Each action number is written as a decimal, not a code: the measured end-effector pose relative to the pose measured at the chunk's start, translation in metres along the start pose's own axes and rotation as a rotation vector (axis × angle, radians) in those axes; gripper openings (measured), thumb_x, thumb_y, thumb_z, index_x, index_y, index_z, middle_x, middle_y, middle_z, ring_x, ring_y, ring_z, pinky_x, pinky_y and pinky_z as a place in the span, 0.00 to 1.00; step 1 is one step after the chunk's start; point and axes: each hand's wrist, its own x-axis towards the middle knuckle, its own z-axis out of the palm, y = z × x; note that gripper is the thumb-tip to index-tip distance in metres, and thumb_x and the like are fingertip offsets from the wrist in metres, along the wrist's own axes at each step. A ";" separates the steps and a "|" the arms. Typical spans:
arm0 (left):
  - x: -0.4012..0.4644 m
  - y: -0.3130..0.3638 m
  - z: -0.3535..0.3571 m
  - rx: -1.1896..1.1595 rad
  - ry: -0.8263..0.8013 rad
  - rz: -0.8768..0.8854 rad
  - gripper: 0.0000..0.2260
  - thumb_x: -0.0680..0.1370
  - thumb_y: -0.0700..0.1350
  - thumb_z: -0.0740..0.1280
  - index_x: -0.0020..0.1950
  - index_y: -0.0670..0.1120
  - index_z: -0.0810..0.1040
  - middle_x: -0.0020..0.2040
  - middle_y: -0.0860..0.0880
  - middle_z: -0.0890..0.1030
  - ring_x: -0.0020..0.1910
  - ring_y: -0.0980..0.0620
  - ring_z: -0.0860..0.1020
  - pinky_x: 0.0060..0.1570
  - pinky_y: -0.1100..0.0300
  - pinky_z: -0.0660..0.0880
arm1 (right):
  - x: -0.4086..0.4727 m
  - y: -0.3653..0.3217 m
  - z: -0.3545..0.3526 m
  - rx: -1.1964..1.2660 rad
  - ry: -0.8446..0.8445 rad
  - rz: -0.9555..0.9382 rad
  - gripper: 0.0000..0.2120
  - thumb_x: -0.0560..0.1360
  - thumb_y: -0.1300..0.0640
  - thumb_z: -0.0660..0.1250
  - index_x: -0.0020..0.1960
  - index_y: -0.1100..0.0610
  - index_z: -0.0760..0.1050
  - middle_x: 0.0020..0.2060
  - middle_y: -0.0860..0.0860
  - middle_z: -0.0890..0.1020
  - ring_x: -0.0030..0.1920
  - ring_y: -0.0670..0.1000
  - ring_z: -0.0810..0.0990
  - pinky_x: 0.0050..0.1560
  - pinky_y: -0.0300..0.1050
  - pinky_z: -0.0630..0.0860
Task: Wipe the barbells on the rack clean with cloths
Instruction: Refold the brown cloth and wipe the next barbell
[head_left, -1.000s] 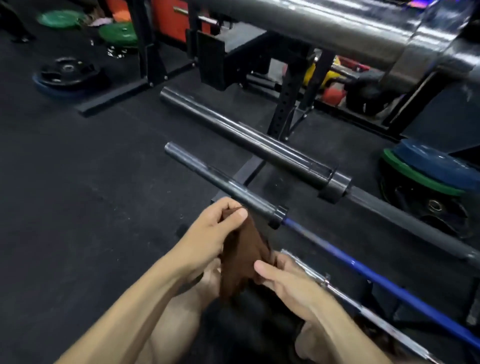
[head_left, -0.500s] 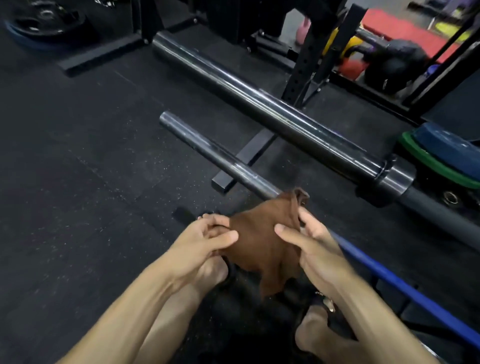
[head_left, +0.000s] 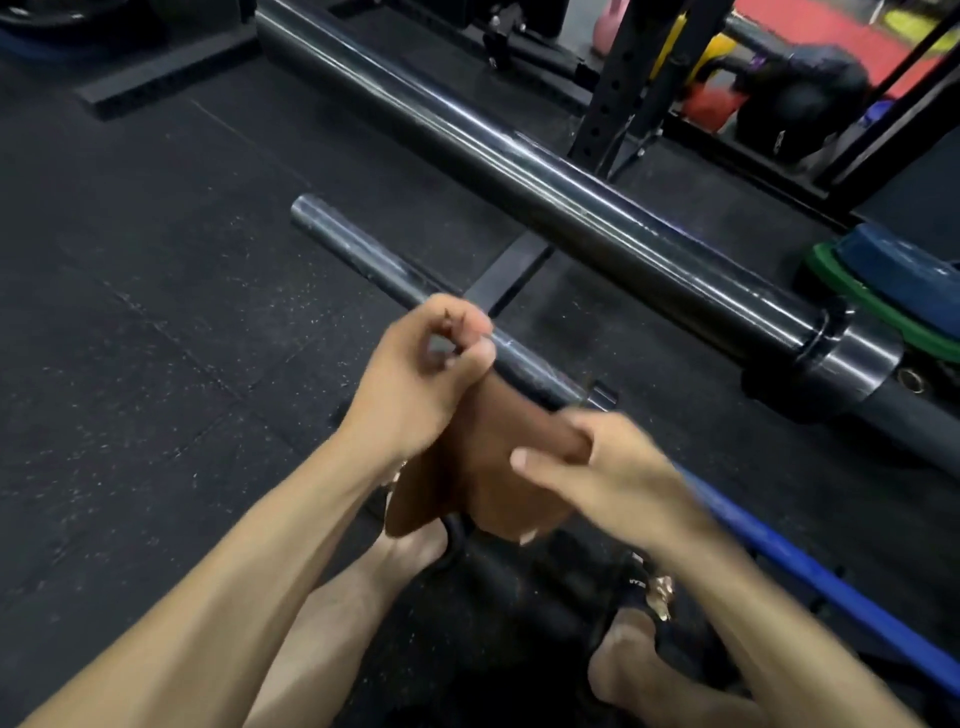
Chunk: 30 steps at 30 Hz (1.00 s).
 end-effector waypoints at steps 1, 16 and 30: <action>0.017 -0.001 0.008 0.025 0.024 0.002 0.03 0.78 0.36 0.71 0.48 0.43 0.79 0.43 0.46 0.80 0.42 0.55 0.78 0.46 0.62 0.74 | 0.010 -0.001 -0.012 -0.039 0.027 0.012 0.15 0.72 0.38 0.74 0.48 0.49 0.81 0.39 0.46 0.85 0.41 0.45 0.84 0.46 0.47 0.80; 0.049 -0.080 0.093 0.961 -0.273 0.512 0.23 0.85 0.51 0.50 0.75 0.47 0.73 0.68 0.49 0.78 0.72 0.47 0.70 0.79 0.46 0.53 | 0.060 0.087 -0.017 0.187 -0.015 -0.141 0.47 0.58 0.29 0.79 0.73 0.40 0.68 0.63 0.37 0.80 0.64 0.40 0.78 0.63 0.46 0.75; 0.109 -0.097 0.035 1.251 0.167 0.417 0.20 0.84 0.50 0.52 0.46 0.44 0.81 0.48 0.43 0.83 0.58 0.39 0.80 0.72 0.35 0.64 | 0.066 0.091 0.004 -0.047 0.235 -0.028 0.43 0.61 0.32 0.78 0.70 0.38 0.62 0.60 0.37 0.79 0.58 0.44 0.79 0.60 0.50 0.78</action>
